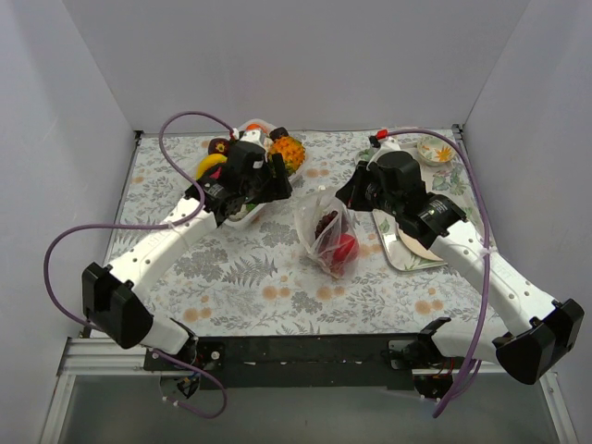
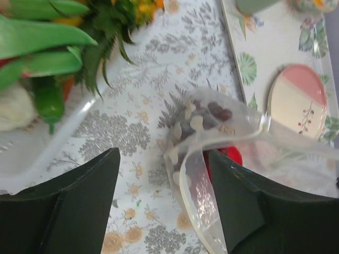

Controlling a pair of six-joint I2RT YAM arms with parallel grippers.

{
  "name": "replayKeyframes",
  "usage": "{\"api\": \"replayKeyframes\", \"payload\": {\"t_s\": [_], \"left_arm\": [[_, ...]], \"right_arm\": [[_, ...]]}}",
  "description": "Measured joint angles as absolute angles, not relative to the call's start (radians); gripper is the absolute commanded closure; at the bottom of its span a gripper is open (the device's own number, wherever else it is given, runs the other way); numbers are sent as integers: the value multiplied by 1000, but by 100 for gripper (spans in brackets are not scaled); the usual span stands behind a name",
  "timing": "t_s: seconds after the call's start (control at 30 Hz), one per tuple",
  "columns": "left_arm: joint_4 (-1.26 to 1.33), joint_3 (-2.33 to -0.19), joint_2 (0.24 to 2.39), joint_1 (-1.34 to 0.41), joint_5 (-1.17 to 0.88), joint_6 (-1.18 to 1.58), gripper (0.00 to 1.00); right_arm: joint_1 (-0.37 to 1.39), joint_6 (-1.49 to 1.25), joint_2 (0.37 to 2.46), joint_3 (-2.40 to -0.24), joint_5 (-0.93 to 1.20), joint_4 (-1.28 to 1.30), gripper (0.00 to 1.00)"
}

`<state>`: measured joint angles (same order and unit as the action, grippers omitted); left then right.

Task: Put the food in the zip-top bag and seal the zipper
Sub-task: Adjust the zipper food storage bag at the center of the board, then pick up the fake fruit from the bin.

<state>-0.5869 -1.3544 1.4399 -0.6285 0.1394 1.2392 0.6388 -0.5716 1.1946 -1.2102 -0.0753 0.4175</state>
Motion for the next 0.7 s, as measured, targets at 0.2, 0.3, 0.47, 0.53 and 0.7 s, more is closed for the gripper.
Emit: {"api": "replayKeyframes", "payload": {"t_s": [0.2,0.3,0.47,0.53,0.7], "left_arm": [[-590,-1486,1458,-512,160,1209,31],[-580,-1575,1515,-448,184,1196,31],[-571,-1718,1684,-356,285,1171,31],[-579,-1773,1761,-332,329,1155,29],[-595,-1894,1940,-273,396,1109,19]], "right_arm": [[636,-571,1195,-1210,-67,417,99],[635,-569,1195,-1210,-60,418,99],[635,-569,1195,-1210,-37,417,99],[634,-569,1196,-1210,-29,417,99],[634,-569,1200,-1210,-9,416,99]]}}
